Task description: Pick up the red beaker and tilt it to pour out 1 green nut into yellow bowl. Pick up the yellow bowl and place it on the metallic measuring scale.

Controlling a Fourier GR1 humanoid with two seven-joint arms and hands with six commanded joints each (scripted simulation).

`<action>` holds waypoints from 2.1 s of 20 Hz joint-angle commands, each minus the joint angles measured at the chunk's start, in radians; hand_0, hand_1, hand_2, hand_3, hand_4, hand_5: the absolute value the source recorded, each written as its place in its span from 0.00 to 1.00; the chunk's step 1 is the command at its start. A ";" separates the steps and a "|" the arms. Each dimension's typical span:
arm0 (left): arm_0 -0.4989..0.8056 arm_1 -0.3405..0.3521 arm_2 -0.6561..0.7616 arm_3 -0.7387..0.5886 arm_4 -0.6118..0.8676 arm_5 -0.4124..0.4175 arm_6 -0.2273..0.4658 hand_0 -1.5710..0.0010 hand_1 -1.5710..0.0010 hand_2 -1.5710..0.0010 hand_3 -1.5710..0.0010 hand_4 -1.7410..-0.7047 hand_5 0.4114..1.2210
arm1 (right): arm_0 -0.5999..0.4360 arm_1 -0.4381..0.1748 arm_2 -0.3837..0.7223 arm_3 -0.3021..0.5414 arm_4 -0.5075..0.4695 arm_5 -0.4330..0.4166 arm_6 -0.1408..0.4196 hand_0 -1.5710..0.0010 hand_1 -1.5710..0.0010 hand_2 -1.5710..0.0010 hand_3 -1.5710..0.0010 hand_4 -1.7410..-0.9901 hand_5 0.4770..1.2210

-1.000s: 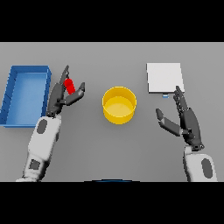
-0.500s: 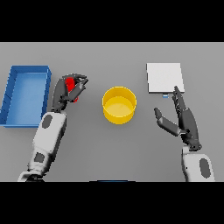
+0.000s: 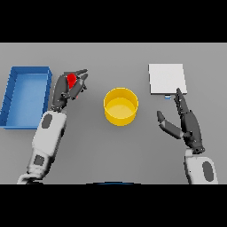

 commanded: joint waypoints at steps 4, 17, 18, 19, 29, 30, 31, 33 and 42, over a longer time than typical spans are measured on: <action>0.000 0.025 -0.048 -0.109 -0.058 -0.004 0.073 0.01 0.01 0.01 0.01 0.24 0.99 | 0.012 0.003 0.012 -0.017 0.018 -0.008 -0.007 1.00 1.00 1.00 1.00 0.60 0.25; -0.081 0.182 -0.346 -0.233 -0.322 -0.055 0.315 0.00 0.00 0.00 0.00 0.04 0.88 | 0.004 0.008 0.011 -0.012 0.008 -0.001 0.013 1.00 1.00 1.00 1.00 0.63 0.28; -0.109 0.196 -0.381 -0.224 -0.360 -0.065 0.346 0.00 0.00 0.00 0.00 0.03 0.89 | 0.001 0.011 0.011 -0.002 0.016 -0.007 0.020 1.00 1.00 1.00 1.00 0.62 0.28; -0.127 0.216 -0.418 -0.214 -0.396 -0.081 0.355 0.00 0.00 0.00 0.00 0.03 0.89 | 0.000 0.005 0.008 -0.005 0.019 -0.010 0.019 1.00 1.00 1.00 1.00 0.61 0.29; -0.345 0.326 -0.722 -0.119 -0.590 -0.380 0.390 0.00 0.00 0.00 0.06 0.11 0.99 | 0.011 0.016 0.008 -0.020 0.004 -0.008 0.045 1.00 1.00 1.00 1.00 0.62 0.26; -0.364 0.328 -0.751 -0.109 -0.608 -0.400 0.400 0.00 0.00 0.00 0.11 0.09 0.99 | 0.008 0.023 0.002 -0.015 -0.010 -0.006 0.048 1.00 1.00 1.00 1.00 0.61 0.25; -0.393 0.318 -0.778 -0.098 -0.621 -0.431 0.418 0.00 0.00 0.00 0.14 0.08 0.99 | 0.010 0.027 0.004 -0.016 -0.012 -0.005 0.037 1.00 1.00 1.00 1.00 0.62 0.23; -0.443 0.313 -0.837 -0.069 -0.655 -0.487 0.428 0.00 0.00 0.00 0.16 0.05 0.99 | 0.007 0.033 -0.001 -0.015 -0.026 -0.002 0.043 1.00 1.00 1.00 1.00 0.60 0.21; -0.610 0.282 -1.054 0.020 -0.766 -0.545 0.362 0.00 0.00 0.00 0.08 0.01 1.00 | 0.006 0.029 -0.008 -0.003 -0.028 0.000 0.043 1.00 1.00 1.00 1.00 0.59 0.17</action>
